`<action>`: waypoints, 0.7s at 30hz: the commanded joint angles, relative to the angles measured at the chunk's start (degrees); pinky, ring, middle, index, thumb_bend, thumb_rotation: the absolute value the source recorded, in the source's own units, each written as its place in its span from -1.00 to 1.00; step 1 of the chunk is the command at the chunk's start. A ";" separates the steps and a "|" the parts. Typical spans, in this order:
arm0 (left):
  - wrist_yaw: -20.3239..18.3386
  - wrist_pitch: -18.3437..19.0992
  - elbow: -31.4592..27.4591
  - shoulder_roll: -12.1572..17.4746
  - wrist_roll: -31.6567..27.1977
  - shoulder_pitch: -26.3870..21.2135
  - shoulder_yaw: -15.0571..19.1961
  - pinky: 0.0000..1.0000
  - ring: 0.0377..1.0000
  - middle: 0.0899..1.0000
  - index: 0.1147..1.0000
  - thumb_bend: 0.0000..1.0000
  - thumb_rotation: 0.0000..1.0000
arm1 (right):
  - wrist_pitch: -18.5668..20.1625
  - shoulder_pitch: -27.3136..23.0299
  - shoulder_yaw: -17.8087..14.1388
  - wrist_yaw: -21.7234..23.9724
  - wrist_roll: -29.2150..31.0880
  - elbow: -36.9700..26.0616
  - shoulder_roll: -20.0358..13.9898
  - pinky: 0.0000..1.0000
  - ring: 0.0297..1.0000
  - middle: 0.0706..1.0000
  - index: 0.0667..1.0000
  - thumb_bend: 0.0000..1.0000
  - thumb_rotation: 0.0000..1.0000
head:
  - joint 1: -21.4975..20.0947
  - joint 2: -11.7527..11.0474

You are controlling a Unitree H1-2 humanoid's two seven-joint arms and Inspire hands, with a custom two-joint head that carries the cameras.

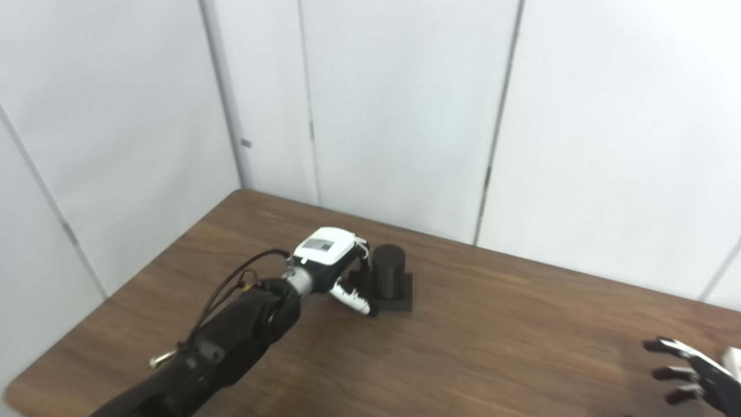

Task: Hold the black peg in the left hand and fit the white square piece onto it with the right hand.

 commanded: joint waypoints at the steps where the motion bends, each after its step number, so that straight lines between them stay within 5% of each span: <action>1: -1.11 -3.87 -1.15 -0.55 0.06 1.17 -1.52 0.75 0.84 0.74 -0.15 0.05 -0.88 | -0.44 -2.31 -0.38 0.01 0.49 -2.36 -0.18 0.09 0.37 0.73 0.50 0.33 -1.00 | 0.05 0.06; 8: -0.85 -8.57 -5.24 -2.35 0.48 3.53 -2.50 0.70 0.83 0.75 -0.15 0.05 -0.88 | -5.50 -2.49 -0.30 -1.46 2.30 0.31 -0.17 0.02 0.31 0.69 0.48 0.34 -1.00 | -5.57 2.10; 12: -2.96 -8.17 -8.39 -3.27 0.96 4.40 -3.32 0.73 0.85 0.76 -0.15 0.05 -0.88 | -8.26 -2.75 -0.19 -2.38 1.93 2.15 0.16 -0.01 0.28 0.67 0.48 0.34 -1.00 | -7.50 2.66; 21: -5.59 -9.71 -11.55 -7.18 1.50 5.83 -5.21 0.67 0.82 0.74 -0.15 0.05 -0.88 | -8.64 -3.10 0.25 -2.70 0.62 3.23 1.46 0.00 0.29 0.68 0.48 0.34 -1.00 | -12.33 3.82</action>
